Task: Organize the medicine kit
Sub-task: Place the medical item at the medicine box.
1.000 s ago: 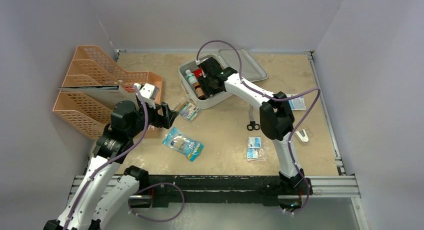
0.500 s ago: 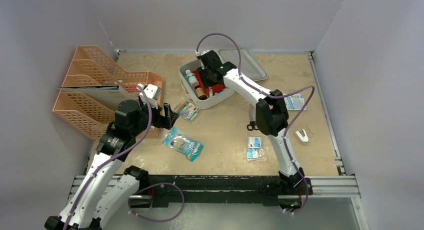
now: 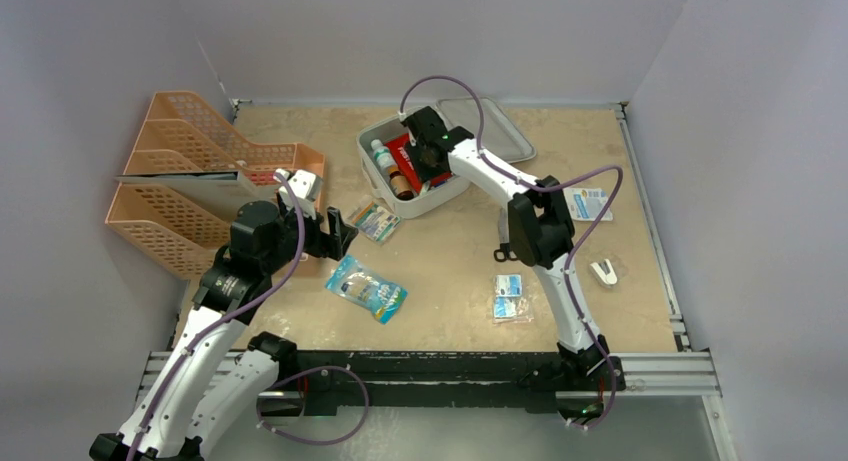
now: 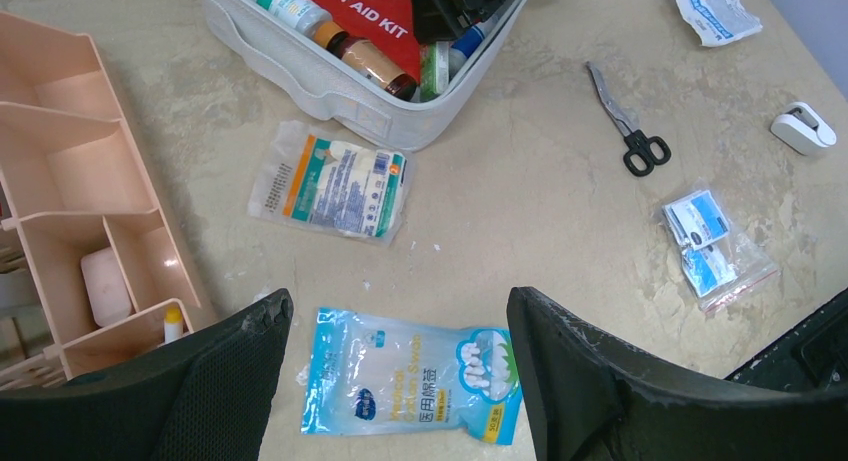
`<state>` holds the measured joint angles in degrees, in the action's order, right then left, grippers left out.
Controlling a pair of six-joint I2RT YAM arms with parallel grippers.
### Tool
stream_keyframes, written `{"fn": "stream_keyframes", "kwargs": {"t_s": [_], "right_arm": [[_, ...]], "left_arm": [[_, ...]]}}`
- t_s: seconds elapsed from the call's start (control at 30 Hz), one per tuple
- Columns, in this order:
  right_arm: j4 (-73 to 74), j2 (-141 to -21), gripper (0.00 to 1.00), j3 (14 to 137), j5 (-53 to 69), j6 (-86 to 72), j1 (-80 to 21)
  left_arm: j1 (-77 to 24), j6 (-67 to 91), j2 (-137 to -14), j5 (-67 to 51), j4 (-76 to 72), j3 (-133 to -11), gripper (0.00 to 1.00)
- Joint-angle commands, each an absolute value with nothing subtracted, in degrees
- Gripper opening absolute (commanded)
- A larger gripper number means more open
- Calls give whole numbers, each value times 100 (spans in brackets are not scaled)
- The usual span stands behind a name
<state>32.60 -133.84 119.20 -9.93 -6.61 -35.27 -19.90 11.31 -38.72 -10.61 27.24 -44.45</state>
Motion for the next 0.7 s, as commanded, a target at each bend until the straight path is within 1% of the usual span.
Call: {"fn": "stream_keyframes", "kwargs": {"t_s": [0.0, 0.37, 0.67], "right_arm": [[3300, -13017, 34, 11766, -1107, -712, -3490], [3404, -12937, 28, 11786, -1058, -777, -3487], [3416, -12691, 29, 11901, -766, -894, -3485]], "left_arm": [[-1960, 1037, -3846, -1018, 2514, -4429, 77], [-1960, 1037, -3830, -985, 2538, -4430, 77], [-1960, 1028, -3830, -980, 2548, -4421, 77]]}}
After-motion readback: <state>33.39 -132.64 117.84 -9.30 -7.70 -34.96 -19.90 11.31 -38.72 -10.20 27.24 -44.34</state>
